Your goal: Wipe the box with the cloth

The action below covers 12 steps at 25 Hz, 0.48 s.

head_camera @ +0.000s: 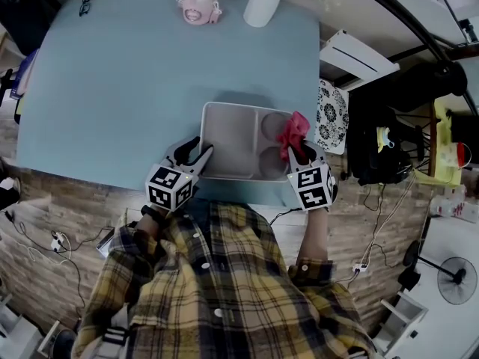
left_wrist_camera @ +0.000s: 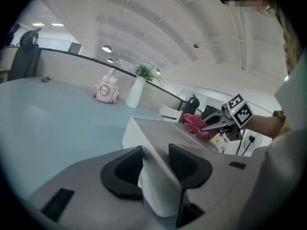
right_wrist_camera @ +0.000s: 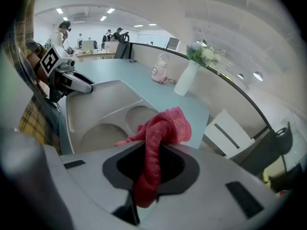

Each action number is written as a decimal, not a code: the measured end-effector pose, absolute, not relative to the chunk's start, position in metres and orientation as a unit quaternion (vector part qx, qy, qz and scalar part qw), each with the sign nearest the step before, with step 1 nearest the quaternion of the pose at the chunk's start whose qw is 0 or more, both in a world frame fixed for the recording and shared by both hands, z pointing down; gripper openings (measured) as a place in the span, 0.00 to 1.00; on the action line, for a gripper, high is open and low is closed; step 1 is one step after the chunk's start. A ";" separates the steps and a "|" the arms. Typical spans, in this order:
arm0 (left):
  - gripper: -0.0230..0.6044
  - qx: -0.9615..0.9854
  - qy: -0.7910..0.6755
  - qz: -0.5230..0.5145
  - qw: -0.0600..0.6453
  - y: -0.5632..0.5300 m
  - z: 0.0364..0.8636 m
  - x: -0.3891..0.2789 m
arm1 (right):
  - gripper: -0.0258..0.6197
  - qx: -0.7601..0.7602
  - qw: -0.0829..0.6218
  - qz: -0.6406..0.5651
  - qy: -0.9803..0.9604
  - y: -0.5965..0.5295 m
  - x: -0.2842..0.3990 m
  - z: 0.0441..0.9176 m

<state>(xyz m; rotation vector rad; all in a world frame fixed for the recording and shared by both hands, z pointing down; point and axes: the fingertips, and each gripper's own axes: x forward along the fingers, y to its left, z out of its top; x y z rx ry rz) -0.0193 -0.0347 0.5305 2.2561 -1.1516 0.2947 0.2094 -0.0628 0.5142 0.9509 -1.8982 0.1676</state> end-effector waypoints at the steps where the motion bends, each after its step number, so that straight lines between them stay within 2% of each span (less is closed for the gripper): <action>1: 0.30 0.846 -0.432 0.111 0.291 -0.035 0.531 -0.019 | 0.15 0.394 0.487 0.071 -0.777 -0.063 0.213 0.515; 8: 0.30 0.848 -0.429 0.111 0.290 -0.034 0.531 -0.019 | 0.15 0.423 0.509 0.060 -0.747 -0.059 0.235 0.508; 12: 0.30 0.848 -0.428 0.110 0.292 -0.034 0.531 -0.020 | 0.15 0.426 0.479 0.067 -0.765 -0.055 0.227 0.495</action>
